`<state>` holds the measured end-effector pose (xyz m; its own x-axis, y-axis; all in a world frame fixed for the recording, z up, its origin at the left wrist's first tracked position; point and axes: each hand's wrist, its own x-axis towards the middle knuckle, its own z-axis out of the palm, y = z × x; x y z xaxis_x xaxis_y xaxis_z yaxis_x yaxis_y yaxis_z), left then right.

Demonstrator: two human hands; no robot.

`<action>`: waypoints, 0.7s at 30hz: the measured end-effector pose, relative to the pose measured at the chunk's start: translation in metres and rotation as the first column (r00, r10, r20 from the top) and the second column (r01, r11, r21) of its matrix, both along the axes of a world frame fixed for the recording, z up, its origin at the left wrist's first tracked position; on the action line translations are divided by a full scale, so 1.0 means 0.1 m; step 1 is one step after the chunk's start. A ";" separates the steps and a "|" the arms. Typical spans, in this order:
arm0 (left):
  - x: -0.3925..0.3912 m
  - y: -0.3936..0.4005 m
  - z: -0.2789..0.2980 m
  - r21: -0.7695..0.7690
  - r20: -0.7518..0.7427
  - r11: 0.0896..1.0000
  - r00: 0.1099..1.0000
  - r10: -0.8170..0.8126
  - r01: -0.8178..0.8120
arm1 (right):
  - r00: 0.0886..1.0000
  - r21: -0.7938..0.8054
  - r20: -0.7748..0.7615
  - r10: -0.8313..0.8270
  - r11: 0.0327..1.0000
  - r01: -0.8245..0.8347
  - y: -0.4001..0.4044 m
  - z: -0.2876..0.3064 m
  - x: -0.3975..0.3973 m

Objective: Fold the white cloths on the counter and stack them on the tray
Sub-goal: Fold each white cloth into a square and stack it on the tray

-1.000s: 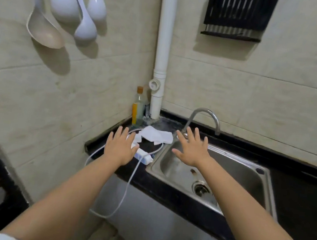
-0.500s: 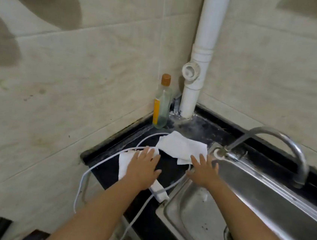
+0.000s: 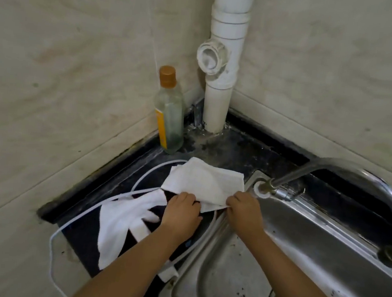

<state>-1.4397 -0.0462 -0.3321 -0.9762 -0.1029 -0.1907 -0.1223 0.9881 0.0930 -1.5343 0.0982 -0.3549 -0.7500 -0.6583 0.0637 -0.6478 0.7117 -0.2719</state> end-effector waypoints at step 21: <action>0.54 -0.16 1.59 0.218 -0.642 0.958 0.767 -0.001 0.184 | 0.946 -0.239 -0.301 -0.119 0.970 0.046 0.74 1.52 0.91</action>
